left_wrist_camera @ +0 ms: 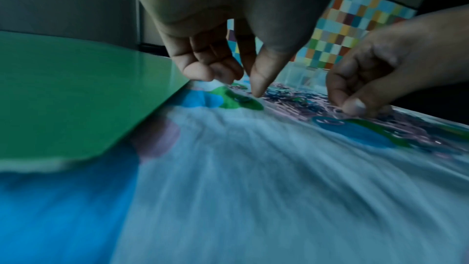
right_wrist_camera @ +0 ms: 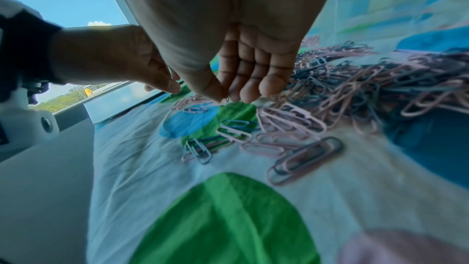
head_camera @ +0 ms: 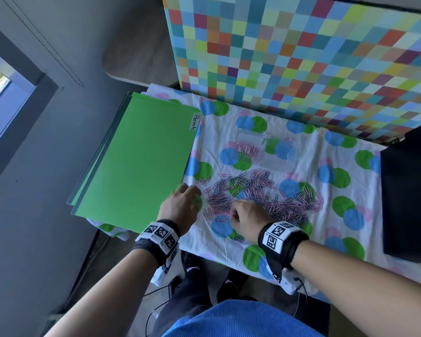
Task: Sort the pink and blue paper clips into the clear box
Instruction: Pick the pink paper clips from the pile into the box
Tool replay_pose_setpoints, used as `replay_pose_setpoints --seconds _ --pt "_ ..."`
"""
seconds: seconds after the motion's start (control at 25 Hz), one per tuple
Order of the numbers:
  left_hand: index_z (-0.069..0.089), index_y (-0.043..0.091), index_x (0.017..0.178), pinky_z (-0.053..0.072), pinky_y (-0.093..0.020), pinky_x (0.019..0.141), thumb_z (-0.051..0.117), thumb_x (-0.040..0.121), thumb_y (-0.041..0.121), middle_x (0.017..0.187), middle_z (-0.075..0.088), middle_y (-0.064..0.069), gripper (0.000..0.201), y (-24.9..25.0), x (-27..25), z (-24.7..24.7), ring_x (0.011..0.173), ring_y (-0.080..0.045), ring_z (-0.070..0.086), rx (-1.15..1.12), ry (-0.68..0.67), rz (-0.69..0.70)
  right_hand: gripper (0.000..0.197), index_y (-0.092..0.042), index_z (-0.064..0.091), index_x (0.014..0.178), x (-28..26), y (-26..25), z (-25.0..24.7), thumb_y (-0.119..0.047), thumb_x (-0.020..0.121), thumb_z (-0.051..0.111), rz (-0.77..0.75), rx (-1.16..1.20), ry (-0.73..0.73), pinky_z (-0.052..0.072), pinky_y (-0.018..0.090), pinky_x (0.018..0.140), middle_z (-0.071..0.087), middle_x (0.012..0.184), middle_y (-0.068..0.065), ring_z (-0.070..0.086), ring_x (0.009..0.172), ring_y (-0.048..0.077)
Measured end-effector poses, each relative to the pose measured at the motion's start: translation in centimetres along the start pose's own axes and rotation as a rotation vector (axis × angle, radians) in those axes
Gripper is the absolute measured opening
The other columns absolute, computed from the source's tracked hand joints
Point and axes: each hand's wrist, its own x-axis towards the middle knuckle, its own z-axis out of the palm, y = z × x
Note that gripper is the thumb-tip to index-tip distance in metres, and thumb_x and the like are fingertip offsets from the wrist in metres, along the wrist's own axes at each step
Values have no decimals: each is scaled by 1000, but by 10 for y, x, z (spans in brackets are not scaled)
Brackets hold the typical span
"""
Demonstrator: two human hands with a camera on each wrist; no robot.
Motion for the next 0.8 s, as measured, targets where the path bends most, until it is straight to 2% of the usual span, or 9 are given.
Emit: replay_pose_setpoints --seconds 0.08,0.16,0.28,0.36,0.52,0.6,0.68,0.8 --pt "62 26 103 56 -28 70 62 87 24 105 56 8 15 1 -6 3 87 -11 58 60 -58 143 8 -15 54 76 -1 7 -3 -13 84 57 -16 37 16 52 33 66 57 80 0 56 72 18" --pt "65 26 98 57 -31 74 59 89 29 108 57 7 11 -1 -12 3 97 -11 56 117 -112 210 6 -12 56 77 -2 10 -4 -11 82 58 -34 80 18 49 29 65 57 78 -1 55 72 16" --pt "65 23 93 56 -29 74 58 91 31 108 56 6 12 -5 -14 7 99 -12 55 136 -107 205 5 -11 58 76 -3 12 -4 -8 79 60 -47 107 24 50 28 65 60 76 -1 56 71 17" --pt "63 21 98 55 -28 77 55 93 30 111 54 5 14 -4 -15 9 100 -13 55 168 -130 189 7 -13 58 81 -2 12 -3 -7 79 60 -20 169 23 52 30 67 61 76 0 57 71 18" --pt "54 23 111 53 -28 81 52 94 28 115 52 4 18 0 -18 13 102 -14 55 205 -158 188 19 -22 61 100 0 11 0 -11 85 57 76 243 9 47 25 62 54 66 -10 54 62 12" --pt "54 25 114 54 -29 80 53 93 29 114 54 4 21 1 -19 13 101 -15 55 206 -166 206 16 -26 63 89 1 9 0 -14 88 52 151 352 -37 41 24 54 57 62 -12 49 52 10" --pt "57 24 110 53 -28 79 51 94 31 110 55 5 19 3 -19 12 98 -14 55 208 -165 222 24 -23 61 75 0 9 0 -10 87 45 253 577 -63 38 27 51 56 56 -10 45 47 15" --pt "58 19 103 52 -27 76 48 96 28 103 56 4 16 7 -16 11 93 -14 54 226 -172 232 19 -10 55 68 1 7 0 -9 80 40 366 996 -102 34 30 46 48 54 9 42 47 21"
